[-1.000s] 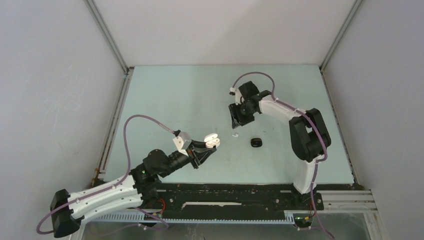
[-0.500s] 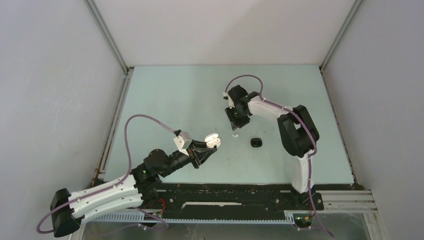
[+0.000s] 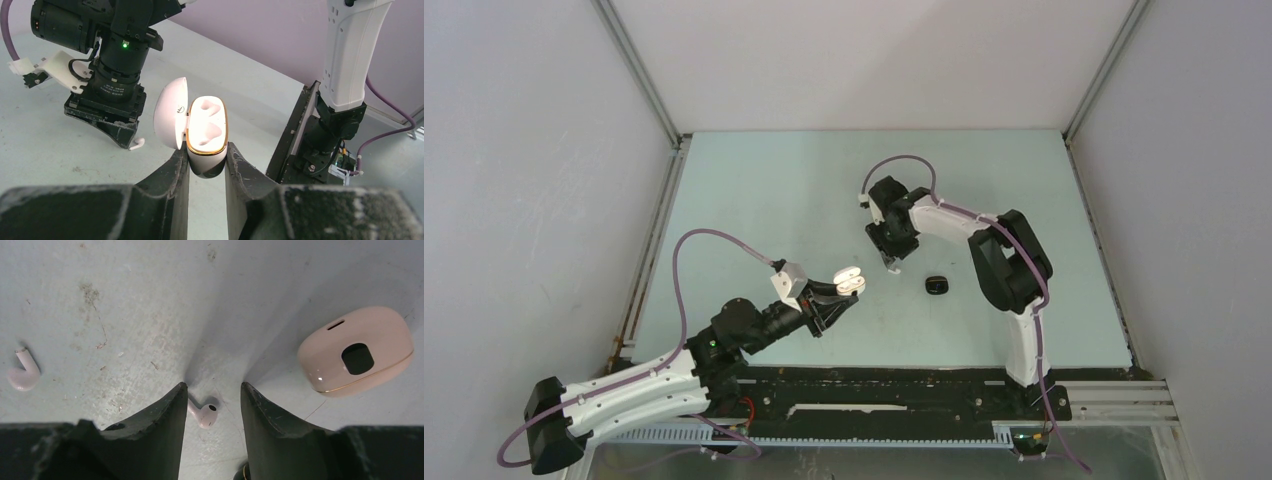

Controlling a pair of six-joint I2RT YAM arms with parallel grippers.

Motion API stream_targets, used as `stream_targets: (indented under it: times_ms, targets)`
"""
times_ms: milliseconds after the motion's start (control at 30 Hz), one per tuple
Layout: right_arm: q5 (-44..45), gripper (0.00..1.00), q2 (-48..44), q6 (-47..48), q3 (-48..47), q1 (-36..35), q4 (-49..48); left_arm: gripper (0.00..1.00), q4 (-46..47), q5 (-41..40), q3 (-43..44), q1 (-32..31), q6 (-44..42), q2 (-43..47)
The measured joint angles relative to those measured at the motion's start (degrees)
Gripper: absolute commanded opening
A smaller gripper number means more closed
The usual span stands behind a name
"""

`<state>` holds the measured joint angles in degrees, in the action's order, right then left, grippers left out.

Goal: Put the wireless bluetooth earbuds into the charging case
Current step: Pick up the earbud from the center of the board.

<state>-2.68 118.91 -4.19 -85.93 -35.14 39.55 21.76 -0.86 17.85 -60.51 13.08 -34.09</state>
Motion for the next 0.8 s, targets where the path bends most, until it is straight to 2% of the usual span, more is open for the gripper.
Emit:
stream_targets:
  times_ms: [400,800]
  targets:
    - [1.25,0.48,-2.71,2.78,4.17,-1.55,-0.22,0.01,0.0,-0.02,0.0,0.0,0.0,-0.02]
    - [0.33,0.39,-3.89,4.24,5.86,-0.46,-0.22,0.01,0.04,-0.02,0.0,0.0,0.02,-1.05]
